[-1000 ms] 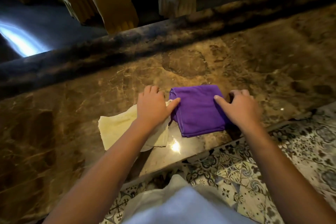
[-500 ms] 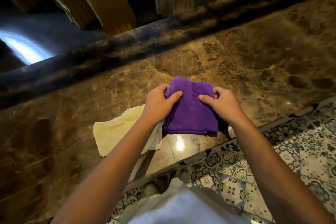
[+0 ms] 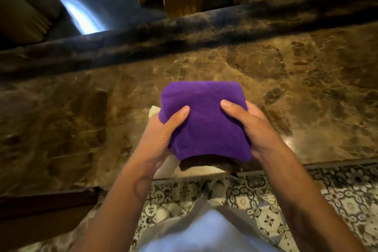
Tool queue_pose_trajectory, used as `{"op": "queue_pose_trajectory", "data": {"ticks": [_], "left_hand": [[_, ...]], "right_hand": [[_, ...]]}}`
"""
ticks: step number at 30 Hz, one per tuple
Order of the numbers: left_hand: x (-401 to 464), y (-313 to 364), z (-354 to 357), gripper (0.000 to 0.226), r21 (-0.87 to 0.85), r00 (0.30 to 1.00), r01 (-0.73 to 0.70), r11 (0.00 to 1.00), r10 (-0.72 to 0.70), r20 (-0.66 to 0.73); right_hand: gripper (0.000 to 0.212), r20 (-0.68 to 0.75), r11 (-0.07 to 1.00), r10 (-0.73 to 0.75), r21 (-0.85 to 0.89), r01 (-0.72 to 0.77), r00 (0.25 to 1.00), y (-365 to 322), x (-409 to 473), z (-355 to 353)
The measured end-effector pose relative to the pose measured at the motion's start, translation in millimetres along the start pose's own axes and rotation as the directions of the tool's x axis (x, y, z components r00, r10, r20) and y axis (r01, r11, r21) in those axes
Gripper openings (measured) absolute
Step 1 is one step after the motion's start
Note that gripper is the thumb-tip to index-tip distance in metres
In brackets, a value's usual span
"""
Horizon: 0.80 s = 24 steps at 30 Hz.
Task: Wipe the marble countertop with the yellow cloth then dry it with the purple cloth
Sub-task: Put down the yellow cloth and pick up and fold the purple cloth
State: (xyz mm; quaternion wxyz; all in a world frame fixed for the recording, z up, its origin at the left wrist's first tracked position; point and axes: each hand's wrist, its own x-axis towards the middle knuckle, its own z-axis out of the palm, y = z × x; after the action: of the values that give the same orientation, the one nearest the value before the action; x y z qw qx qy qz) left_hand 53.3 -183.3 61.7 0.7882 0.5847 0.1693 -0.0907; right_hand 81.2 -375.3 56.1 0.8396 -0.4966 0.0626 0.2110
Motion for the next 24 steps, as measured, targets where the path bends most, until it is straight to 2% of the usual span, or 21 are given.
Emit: {"op": "queue_pose_trajectory", "data": {"ticks": [1, 4, 6, 10, 12, 15, 18, 24], "left_hand": [[-9, 0, -15, 0.022, -0.007, 0.999, -0.020, 1.000, 0.020, -0.032], [-38, -1, -67, 0.039, -0.047, 0.989, -0.065, 0.997, 0.058, -0.139], [-54, -5, -92, 0.058, -0.060, 0.981, -0.084, 0.995, 0.072, -0.180], [-96, -9, -155, 0.064, -0.105, 0.955, -0.138, 0.985, 0.104, -0.276], [-113, -9, -188, 0.054, -0.141, 0.953, -0.125, 0.982, 0.079, -0.292], [-138, -6, -240, 0.021, -0.223, 0.963, -0.048, 0.974, -0.014, -0.268], [-158, 0, -287, 0.023, -0.227, 0.971, 0.005, 0.974, -0.058, -0.232], [-171, 5, -347, 0.041, -0.179, 0.968, 0.056, 0.982, -0.097, -0.231]], "right_hand": [[0.019, 0.022, 0.997, 0.042, -0.068, -0.041, 0.999, 9, 0, 11], [0.029, 0.081, 0.965, 0.104, -0.248, -0.081, 0.991, 39, -3, 51], [0.025, 0.107, 0.949, 0.130, -0.303, -0.092, 0.986, 51, -6, 71], [0.028, 0.141, 0.923, 0.197, -0.359, -0.135, 0.970, 85, -17, 125], [0.025, 0.153, 0.932, 0.231, -0.317, -0.173, 0.961, 106, -26, 153], [0.019, 0.125, 0.947, 0.290, -0.183, -0.266, 0.949, 147, -42, 197], [0.018, 0.071, 0.944, 0.323, -0.094, -0.316, 0.944, 181, -55, 232], [0.022, -0.009, 0.948, 0.316, -0.021, -0.317, 0.949, 223, -64, 275]]}}
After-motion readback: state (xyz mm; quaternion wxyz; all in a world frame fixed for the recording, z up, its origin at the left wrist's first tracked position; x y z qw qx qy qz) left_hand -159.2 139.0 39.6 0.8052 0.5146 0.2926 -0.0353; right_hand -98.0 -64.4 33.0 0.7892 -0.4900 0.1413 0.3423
